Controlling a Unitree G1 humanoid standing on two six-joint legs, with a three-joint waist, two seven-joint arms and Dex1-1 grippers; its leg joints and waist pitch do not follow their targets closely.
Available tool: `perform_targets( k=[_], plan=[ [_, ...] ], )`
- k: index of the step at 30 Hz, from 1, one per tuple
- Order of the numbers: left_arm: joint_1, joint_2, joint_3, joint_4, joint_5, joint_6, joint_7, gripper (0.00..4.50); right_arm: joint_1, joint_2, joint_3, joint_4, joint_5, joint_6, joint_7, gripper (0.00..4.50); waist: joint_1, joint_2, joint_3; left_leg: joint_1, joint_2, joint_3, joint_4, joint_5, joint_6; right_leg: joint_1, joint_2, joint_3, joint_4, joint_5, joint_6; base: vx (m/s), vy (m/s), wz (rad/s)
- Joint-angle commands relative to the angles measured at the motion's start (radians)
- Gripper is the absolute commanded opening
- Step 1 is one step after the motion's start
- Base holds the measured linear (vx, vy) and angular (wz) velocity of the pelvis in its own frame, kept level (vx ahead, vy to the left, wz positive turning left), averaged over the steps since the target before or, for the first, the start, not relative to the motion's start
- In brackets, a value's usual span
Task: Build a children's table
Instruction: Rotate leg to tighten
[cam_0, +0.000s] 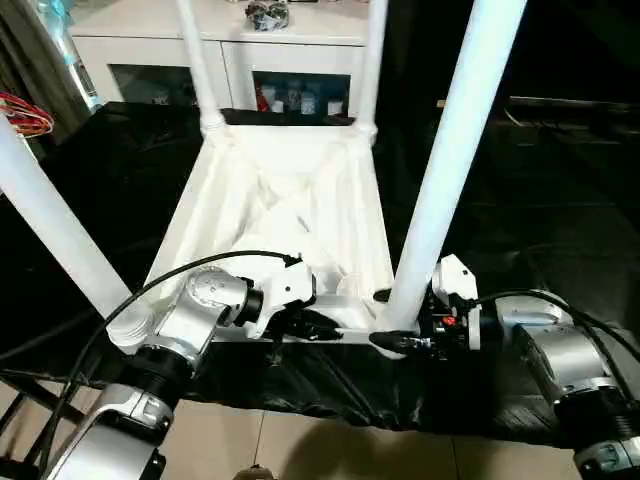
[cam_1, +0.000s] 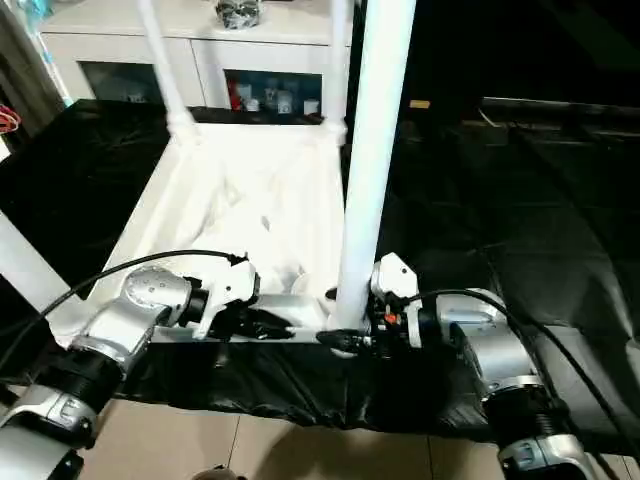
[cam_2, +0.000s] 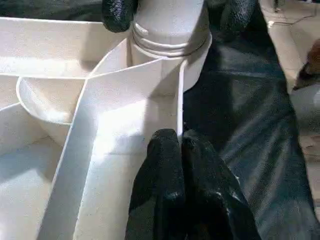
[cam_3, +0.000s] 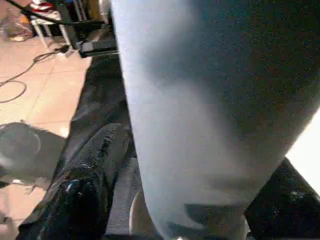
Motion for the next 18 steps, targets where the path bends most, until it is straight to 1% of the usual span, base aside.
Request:
perform_targets(
  k=[1,2,3,4,7,8,10,13,18],
  plan=[
    [-0.042,-0.023,-0.006,-0.007,-0.023,-0.012,0.014,0.00,0.025,0.014,0.111,-0.019,-0.018,0.023,0.076,3.02,-0.001,-0.015,-0.049,-0.002,0.047,-0.009,-0.060,-0.231,0.068,0.042,-0.070,0.053,-0.073,-0.291,-0.178,0.000,0.000,0.00],
    [-0.043,-0.021,-0.006,-0.007,-0.023,-0.012,0.009,0.00,0.026,0.012,0.113,-0.020,-0.019,0.025,0.081,3.02,-0.001,-0.015,-0.050,-0.001,0.047,-0.009,-0.060,-0.231,0.068,0.042,-0.070,0.053,-0.073,-0.291,-0.178,0.000,0.000,0.00],
    [-0.044,-0.017,-0.006,-0.006,-0.024,-0.012,0.000,0.00,0.027,0.008,0.115,-0.021,-0.018,0.026,0.088,2.84,-0.001,-0.016,-0.050,0.000,0.047,-0.008,-0.060,-0.231,0.067,0.041,-0.070,0.053,-0.073,-0.288,-0.180,0.000,0.000,0.00],
    [-0.045,-0.016,-0.007,-0.005,-0.025,-0.012,-0.003,0.00,0.027,0.007,0.116,-0.021,-0.018,0.026,0.090,2.84,0.000,-0.016,-0.050,0.000,0.047,-0.008,-0.059,-0.229,0.068,0.042,-0.070,0.053,-0.073,-0.286,-0.181,0.000,0.000,0.00],
    [-0.050,-0.007,-0.008,0.002,-0.029,-0.012,-0.023,0.00,0.025,-0.003,0.123,-0.016,-0.018,0.020,0.102,2.66,0.002,-0.017,-0.051,-0.002,0.046,-0.008,-0.058,-0.218,0.073,0.043,-0.069,0.052,-0.070,-0.267,-0.185,0.000,0.000,0.00],
    [-0.051,-0.005,-0.009,0.003,-0.029,-0.012,-0.026,0.00,0.025,-0.003,0.122,-0.015,-0.018,0.019,0.104,2.53,0.002,-0.015,-0.051,-0.001,0.047,-0.009,-0.058,-0.219,0.072,0.042,-0.070,0.052,-0.070,-0.269,-0.186,0.000,0.000,0.00],
    [-0.051,-0.004,-0.009,0.003,-0.029,-0.011,-0.028,0.00,0.026,-0.003,0.122,-0.015,-0.019,0.019,0.106,2.50,0.002,-0.015,-0.050,-0.001,0.047,-0.008,-0.058,-0.221,0.070,0.042,-0.070,0.052,-0.070,-0.272,-0.187,0.000,0.000,0.00],
    [-0.051,-0.003,-0.008,0.004,-0.028,-0.011,-0.031,0.00,0.027,-0.001,0.123,-0.016,-0.019,0.019,0.109,2.18,0.004,-0.016,-0.051,-0.001,0.046,-0.009,-0.058,-0.221,0.068,0.043,-0.070,0.052,-0.071,-0.281,-0.182,0.000,0.000,0.00],
    [-0.047,-0.006,-0.007,0.004,-0.026,-0.010,-0.014,0.00,0.036,0.004,0.122,-0.019,-0.015,0.022,0.097,2.06,0.005,-0.014,-0.051,0.000,0.047,-0.009,-0.058,-0.228,0.065,0.042,-0.070,0.052,-0.072,-0.288,-0.180,0.000,0.000,0.00]
  ],
)
